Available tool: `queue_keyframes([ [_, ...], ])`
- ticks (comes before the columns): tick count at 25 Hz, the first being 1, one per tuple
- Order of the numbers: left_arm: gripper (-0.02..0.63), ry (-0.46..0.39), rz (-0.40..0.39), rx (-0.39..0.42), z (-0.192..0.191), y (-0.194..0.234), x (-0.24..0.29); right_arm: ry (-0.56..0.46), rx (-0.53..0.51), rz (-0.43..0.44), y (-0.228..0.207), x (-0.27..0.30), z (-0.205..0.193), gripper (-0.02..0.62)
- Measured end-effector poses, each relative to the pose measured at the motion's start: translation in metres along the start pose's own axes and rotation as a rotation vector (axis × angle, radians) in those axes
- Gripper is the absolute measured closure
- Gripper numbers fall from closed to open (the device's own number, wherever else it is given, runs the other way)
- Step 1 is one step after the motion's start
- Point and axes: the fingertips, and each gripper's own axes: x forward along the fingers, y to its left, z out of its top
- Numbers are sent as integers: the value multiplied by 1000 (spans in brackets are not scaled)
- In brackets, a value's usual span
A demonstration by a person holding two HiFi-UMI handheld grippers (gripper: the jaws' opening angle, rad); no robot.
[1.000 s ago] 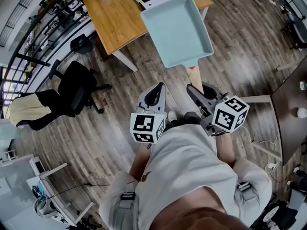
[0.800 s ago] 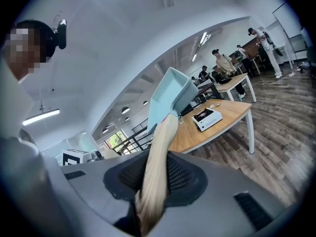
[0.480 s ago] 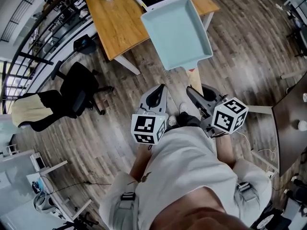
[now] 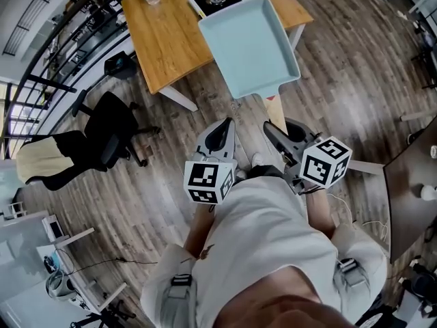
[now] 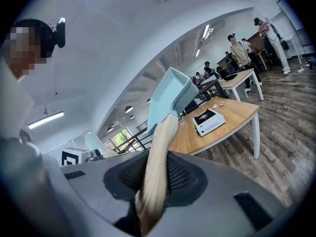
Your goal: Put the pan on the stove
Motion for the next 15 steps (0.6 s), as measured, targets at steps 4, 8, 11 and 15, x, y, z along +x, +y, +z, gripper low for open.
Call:
queue_keyframes([
  [4,588,-13,20,-3,9,-3,11,4,-6,15,-11,-1,12,493],
  [8,588,-13,32,-5,12,-4,17,7,-13,35,-16,0,20,494],
  [11,588,-10,36,-1,16,-4,23,1,-16,51,-18,5,28,492],
  [15,588,-2,34,-3,20,4,34,-2,-16,60,-24,18,39,493],
])
